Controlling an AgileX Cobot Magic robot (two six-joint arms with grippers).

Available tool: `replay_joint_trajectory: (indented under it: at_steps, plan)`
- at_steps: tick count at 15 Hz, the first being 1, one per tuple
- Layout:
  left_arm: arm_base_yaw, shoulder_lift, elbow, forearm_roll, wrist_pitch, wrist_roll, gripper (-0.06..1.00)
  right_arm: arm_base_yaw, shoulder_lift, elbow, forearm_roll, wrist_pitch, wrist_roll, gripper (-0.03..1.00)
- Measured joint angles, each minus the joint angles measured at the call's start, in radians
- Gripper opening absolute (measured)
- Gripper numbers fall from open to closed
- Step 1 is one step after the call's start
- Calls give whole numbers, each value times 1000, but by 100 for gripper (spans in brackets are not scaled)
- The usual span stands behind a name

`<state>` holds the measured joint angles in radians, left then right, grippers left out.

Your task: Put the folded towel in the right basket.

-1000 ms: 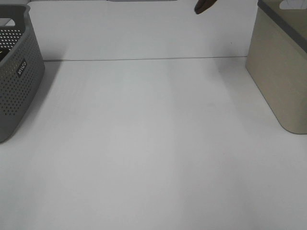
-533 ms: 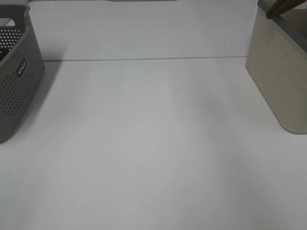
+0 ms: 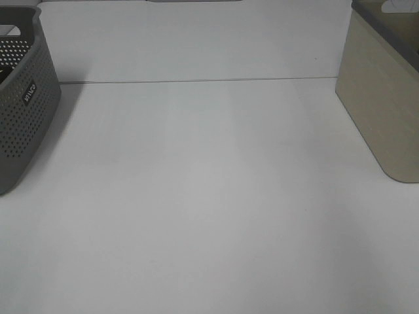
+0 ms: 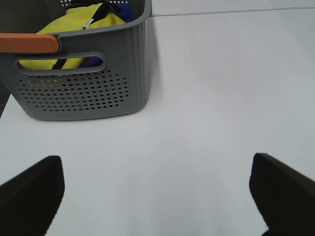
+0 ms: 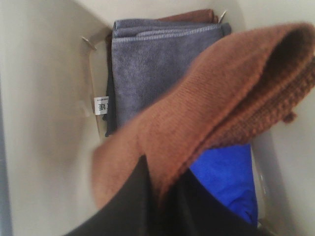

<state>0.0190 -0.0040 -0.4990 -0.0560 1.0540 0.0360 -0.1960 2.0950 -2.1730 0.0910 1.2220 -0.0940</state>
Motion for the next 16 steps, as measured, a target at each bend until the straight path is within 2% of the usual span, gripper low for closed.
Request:
replay_joint_trajectory:
  at_steps: [1,2,3,4,5,8,14,16]
  plan:
    - [0,0,0,0,0,0,97,0,17,0,0,0,10,17]
    - [0,0,0,0,0,0,97,0,29,0,0,-1,23,31]
    - [0,0,0,0,0,0,97,0,33,0,2,-1,28,54]
    - [0,0,0,0,0,0,97,0,33,0,12,-1,28,62]
    - [0,0,0,0,0,0,97,1,29,0,37,-1,28,67]
    - [0,0,0,0,0,0,97,41,-2,0,98,-2,28,69]
    - [0,0,0,0,0,0,97,244,-144,30,81,-2,28,69]
    - [0,0,0,0,0,0,97,270,-208,88,75,-3,29,69]
